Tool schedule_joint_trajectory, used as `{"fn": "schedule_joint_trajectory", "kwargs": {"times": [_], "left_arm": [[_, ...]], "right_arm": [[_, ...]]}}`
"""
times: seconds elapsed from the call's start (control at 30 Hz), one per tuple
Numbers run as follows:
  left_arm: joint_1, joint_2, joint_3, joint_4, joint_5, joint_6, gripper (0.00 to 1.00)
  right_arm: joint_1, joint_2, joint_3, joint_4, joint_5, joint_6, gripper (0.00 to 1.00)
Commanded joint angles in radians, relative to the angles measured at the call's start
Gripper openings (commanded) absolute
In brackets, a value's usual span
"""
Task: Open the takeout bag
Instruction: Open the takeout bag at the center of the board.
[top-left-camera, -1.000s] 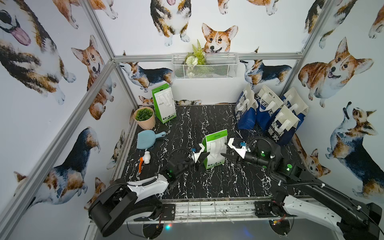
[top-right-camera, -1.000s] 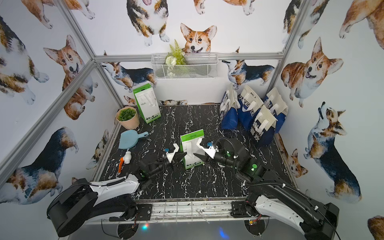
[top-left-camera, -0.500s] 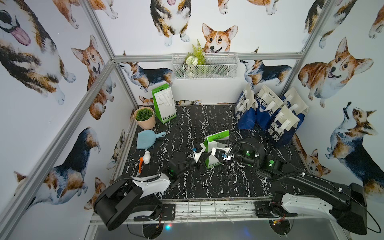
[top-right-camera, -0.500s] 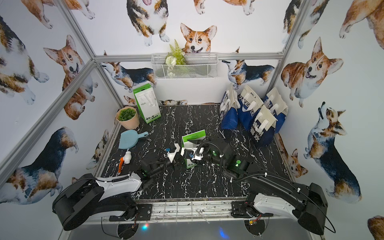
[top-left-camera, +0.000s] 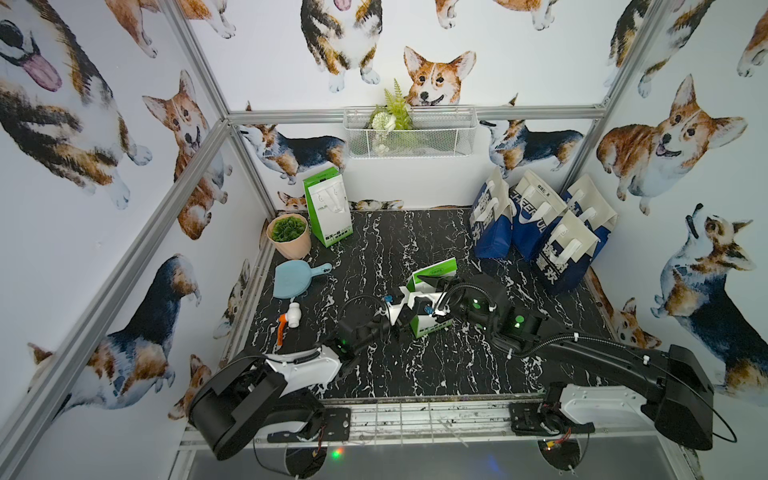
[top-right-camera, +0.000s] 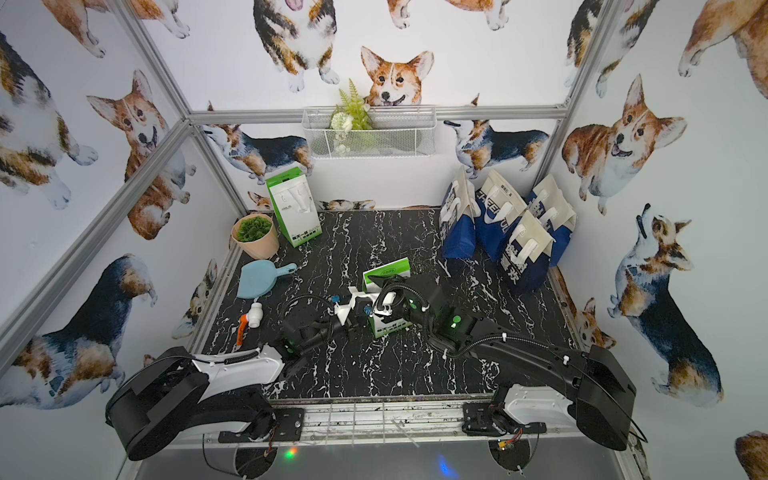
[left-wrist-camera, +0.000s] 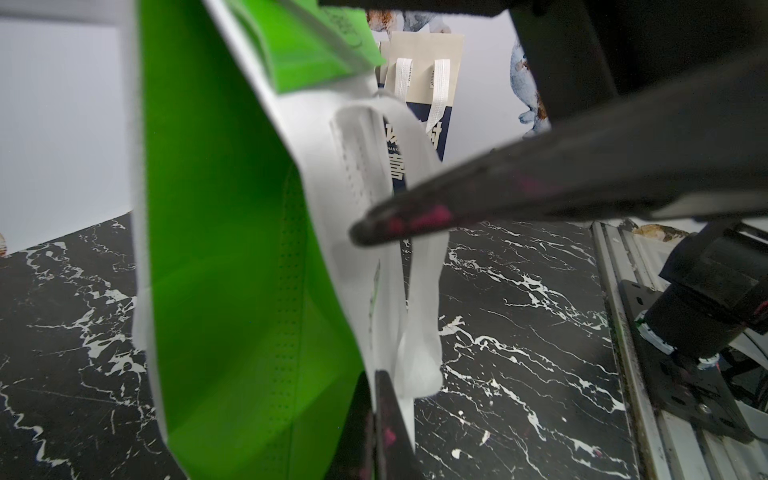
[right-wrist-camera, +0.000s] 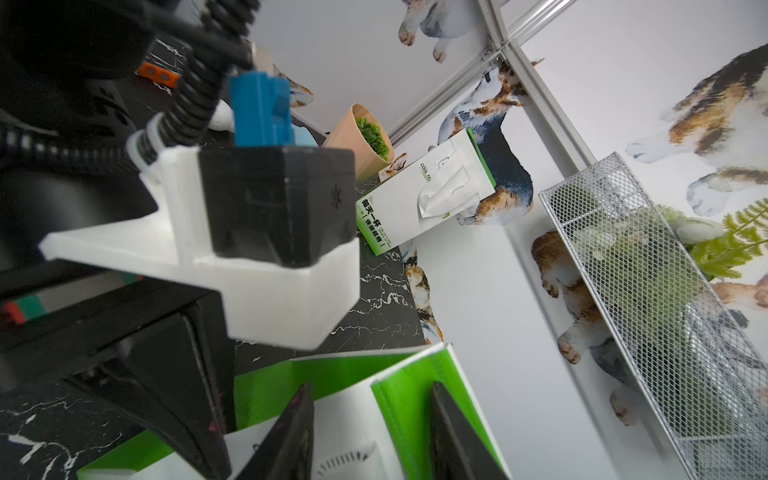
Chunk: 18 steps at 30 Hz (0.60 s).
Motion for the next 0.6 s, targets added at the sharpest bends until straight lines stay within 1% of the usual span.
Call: {"fn": "schedule_joint_trajectory", "kwargs": {"times": [0.0,0.17,0.27,0.57], "left_arm": [[0.002,-0.002,0.004,0.084,0.019,0.006,0.0],[0.001,-0.001,0.005,0.084,0.023,0.007,0.0],[0.002,-0.003,0.004,0.082,0.024,0.008,0.0],[0.0,-0.005,0.004,0.079,0.027,0.012,0.0]], "right_arm": [[0.002,0.01,-0.012,0.129,0.037,-0.036,0.42],[0.003,0.028,-0.011,0.143,0.079,-0.067,0.41],[0.003,0.037,-0.02,0.184,0.106,-0.08,0.4],[0.003,0.046,-0.012,0.217,0.139,-0.097,0.38]]}}
